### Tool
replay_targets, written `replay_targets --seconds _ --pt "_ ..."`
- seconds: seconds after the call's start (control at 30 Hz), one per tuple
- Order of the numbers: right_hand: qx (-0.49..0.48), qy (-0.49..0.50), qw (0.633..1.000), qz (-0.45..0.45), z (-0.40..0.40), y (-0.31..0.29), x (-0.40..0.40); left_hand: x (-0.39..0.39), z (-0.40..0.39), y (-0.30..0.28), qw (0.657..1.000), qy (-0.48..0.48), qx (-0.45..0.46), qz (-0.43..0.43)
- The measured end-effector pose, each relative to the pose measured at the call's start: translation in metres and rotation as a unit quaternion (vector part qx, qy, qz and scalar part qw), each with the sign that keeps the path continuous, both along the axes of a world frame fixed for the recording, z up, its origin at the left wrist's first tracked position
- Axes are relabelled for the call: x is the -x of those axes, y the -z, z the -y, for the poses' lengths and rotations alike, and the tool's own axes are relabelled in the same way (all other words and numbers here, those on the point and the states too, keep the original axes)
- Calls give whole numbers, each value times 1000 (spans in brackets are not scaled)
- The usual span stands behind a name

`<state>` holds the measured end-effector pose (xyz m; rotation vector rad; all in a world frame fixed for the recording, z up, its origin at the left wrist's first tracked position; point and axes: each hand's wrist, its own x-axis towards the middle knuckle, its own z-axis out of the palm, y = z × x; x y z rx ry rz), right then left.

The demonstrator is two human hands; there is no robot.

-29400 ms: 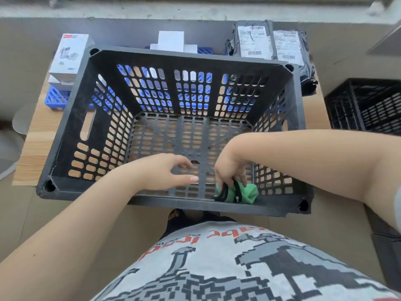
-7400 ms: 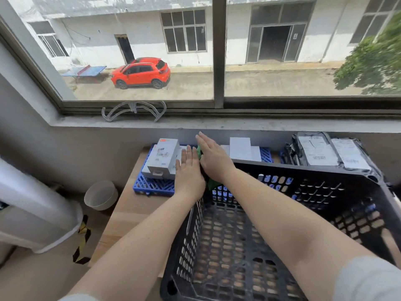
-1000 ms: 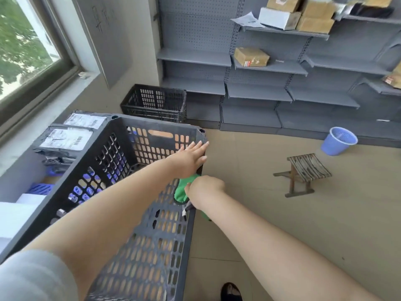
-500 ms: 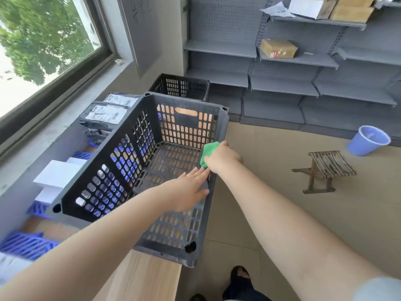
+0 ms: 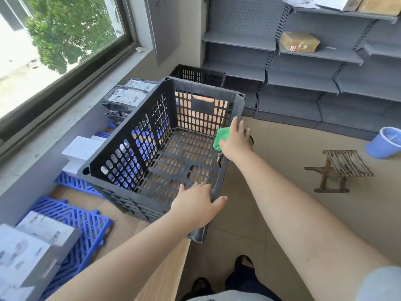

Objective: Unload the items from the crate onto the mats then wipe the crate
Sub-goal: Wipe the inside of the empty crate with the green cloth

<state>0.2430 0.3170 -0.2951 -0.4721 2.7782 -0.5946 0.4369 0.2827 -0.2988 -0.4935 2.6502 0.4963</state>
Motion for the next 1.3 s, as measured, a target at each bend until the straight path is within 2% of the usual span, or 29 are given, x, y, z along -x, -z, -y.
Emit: replay_targets --seconds 0.07,0.17,0.27,0.37,0.43,0.5,0.57,0.63,0.73,0.8,0.9,1.0,1.07,1.17,1.23,1.3 --pt "43 -29 999 8 -5 5 -2 -5 -2 0 998 2 10 -68" --pt "83 -94 992 -22 -23 17 -27 -8 -4 1 994 -2 18 -110" --pt "167 -189 966 -57 -53 32 -77 -13 -2 3 988 6 56 -146" --pt "207 -269 938 -66 -76 41 -94 -15 -1 7 977 16 81 -198" --pt "217 -282 931 -77 -72 42 -81 -15 -1 7 974 16 80 -211" --pt "234 -222 945 -61 -57 38 -69 -16 -1 6 975 18 89 -201" --pt "224 -138 964 -40 -43 33 -65 -17 -1 5 975 11 91 -205" --pt "180 -112 975 -62 -39 30 -71 -18 -2 5 968 1 79 -238" --pt "109 -184 973 -92 -55 28 -90 -25 -2 10 941 -1 42 -337" --pt "100 -253 961 -43 -68 23 -96 -31 -2 15 919 -13 30 -393" --pt "84 -322 942 37 -80 6 -80 -36 -5 15 905 -72 5 -419" --pt "-31 -410 910 -56 -77 -1 -53 -27 -17 -1 908 -104 -15 -407" --pt "-60 -460 876 -129 -68 0 -33 -12 -32 -11 931 -103 -15 -349" --pt "-35 -519 843 -137 -53 8 -12 17 -57 -13 964 -148 8 -221" --pt "-15 -534 833 -142 -49 17 -8 33 -68 -8 963 -206 28 -173" --pt "4 -539 827 -156 -49 23 -6 43 -73 -4 953 -247 51 -167"
